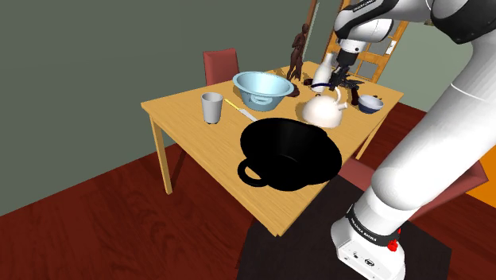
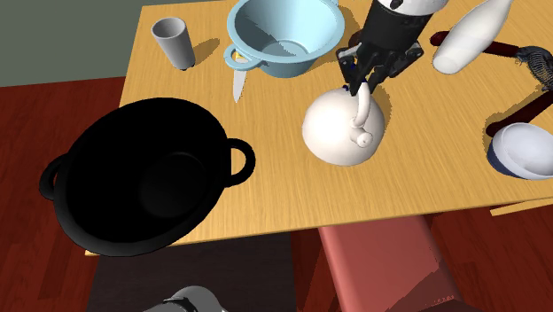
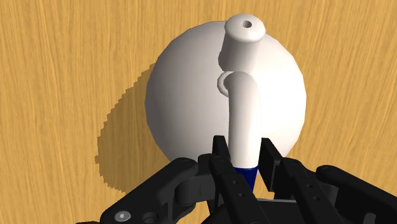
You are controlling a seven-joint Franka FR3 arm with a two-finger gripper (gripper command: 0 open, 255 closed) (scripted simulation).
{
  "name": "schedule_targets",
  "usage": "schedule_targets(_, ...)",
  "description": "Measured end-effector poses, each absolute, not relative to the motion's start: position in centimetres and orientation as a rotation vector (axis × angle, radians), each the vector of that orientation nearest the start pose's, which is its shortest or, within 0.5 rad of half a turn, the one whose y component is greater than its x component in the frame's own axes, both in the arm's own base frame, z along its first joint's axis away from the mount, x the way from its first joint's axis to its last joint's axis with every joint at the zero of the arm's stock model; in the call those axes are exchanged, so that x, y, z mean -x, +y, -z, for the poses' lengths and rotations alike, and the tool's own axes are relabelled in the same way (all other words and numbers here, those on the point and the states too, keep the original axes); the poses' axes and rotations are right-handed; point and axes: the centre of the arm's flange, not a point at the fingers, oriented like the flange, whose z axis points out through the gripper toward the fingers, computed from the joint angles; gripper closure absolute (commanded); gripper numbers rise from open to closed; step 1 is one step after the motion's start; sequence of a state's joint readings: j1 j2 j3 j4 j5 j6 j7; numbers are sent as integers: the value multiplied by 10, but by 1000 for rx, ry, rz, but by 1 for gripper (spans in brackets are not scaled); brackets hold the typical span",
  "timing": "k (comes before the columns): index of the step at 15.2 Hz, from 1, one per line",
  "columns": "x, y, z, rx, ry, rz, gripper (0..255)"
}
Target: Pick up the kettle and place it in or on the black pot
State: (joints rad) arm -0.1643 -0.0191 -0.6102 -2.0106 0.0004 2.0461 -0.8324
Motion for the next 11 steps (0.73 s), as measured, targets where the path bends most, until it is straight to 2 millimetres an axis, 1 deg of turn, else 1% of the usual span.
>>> schedule_targets(2, -397, -390, -478, 3169, -91, 69, 255)
schedule_targets(9, -397, -389, -512, 3169, -91, 69, 255)
schedule_targets(11, -397, -388, -526, 3169, -91, 69, 255)
